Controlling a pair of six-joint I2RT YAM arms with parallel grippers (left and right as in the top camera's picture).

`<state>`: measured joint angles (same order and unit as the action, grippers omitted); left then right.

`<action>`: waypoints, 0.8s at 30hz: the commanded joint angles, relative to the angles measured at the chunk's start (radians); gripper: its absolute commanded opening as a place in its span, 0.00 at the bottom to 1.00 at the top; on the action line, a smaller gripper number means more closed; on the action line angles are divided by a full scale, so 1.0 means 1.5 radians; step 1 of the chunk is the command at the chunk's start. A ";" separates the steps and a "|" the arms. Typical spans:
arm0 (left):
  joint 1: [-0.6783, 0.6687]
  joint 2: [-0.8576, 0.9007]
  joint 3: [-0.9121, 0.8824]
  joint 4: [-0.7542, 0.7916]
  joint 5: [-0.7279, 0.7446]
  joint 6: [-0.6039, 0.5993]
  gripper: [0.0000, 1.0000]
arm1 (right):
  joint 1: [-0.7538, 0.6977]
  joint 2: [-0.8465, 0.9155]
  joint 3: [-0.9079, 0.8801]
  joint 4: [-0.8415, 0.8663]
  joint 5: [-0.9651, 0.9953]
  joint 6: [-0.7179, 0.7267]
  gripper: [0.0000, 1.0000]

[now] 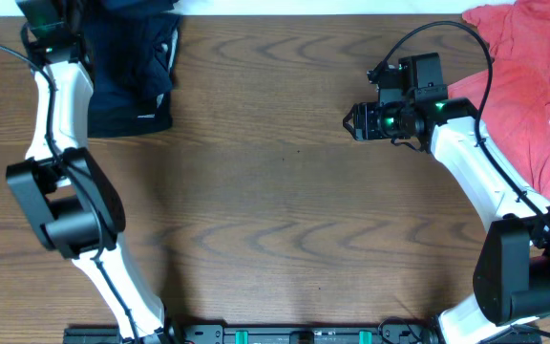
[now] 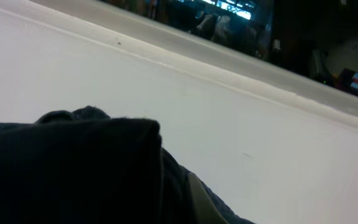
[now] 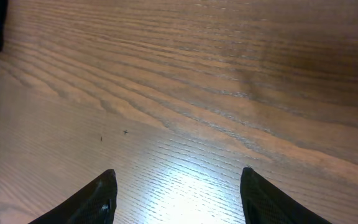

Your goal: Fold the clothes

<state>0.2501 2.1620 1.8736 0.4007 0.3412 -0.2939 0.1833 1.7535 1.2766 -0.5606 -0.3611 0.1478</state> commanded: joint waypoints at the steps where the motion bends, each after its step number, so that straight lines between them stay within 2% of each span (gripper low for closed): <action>1: 0.003 0.018 0.064 0.016 0.009 0.019 0.06 | -0.004 -0.013 0.012 0.000 0.014 -0.009 0.62; 8: 0.003 0.035 0.084 0.010 -0.014 0.060 0.06 | -0.004 -0.013 0.012 0.001 0.014 -0.009 0.61; 12: 0.007 0.036 0.084 -0.051 -0.014 0.086 0.06 | -0.004 -0.013 0.012 0.006 0.014 -0.009 0.61; 16: 0.010 0.044 0.084 -0.165 -0.014 0.092 0.06 | -0.004 -0.013 0.012 0.007 0.014 -0.009 0.61; 21: 0.028 0.042 0.084 -0.365 -0.014 0.096 0.06 | -0.004 -0.013 0.012 0.007 0.014 -0.010 0.61; 24: 0.046 0.035 0.084 -0.454 -0.014 0.077 0.06 | -0.004 -0.013 0.012 0.007 0.014 -0.010 0.61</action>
<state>0.2829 2.2242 1.9785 -0.2199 0.3298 -0.1757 0.1825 1.7535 1.2762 -0.5533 -0.3420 0.1478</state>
